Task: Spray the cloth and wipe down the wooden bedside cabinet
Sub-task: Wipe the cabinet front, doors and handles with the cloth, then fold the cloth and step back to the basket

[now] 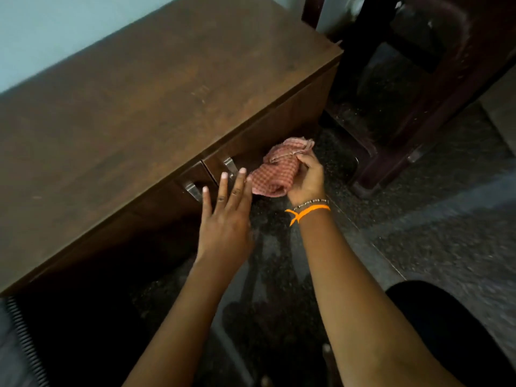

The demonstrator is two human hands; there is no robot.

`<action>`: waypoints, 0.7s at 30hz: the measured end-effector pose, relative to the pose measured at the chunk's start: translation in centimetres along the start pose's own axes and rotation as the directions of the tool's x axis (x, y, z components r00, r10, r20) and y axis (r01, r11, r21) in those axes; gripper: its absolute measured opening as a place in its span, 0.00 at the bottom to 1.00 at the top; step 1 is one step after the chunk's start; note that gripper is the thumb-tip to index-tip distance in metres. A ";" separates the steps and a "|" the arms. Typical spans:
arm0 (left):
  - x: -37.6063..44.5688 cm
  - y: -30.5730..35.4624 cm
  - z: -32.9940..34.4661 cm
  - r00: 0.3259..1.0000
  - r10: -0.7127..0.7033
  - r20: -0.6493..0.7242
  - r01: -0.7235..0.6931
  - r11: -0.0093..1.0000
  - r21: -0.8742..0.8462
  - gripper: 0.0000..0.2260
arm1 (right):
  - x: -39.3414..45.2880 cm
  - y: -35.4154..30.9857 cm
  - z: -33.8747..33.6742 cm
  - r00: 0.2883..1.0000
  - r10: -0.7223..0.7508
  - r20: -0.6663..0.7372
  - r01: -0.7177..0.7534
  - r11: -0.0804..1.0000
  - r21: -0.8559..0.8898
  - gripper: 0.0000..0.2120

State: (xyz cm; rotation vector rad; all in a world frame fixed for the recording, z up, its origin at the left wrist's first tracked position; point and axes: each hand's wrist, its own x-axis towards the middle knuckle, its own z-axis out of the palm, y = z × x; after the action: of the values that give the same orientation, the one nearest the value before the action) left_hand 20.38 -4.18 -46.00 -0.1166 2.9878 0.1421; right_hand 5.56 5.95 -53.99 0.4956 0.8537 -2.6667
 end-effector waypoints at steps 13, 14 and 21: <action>-3.2 2.9 -22.4 0.907 -0.181 0.381 0.379 -0.045 -0.924 0.28 | -19.0 -13.0 17.7 0.934 0.266 0.240 -0.173 0.921 -0.348 0.13; -4.1 3.1 -23.8 0.902 -0.200 0.382 0.370 -0.095 -0.924 0.30 | -20.5 -14.2 18.9 0.928 0.281 0.245 -0.164 0.897 -0.410 0.15; -9.4 6.6 -33.3 0.823 -0.321 0.470 0.339 -0.387 -0.858 0.15 | -30.1 -20.7 24.8 0.914 0.389 0.116 -0.232 0.736 -0.636 0.22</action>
State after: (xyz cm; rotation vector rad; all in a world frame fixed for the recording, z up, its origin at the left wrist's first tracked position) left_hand 24.34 -0.27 -11.18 -1.1563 1.5478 2.3989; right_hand 18.98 12.32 -12.41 0.1239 1.3406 -1.9289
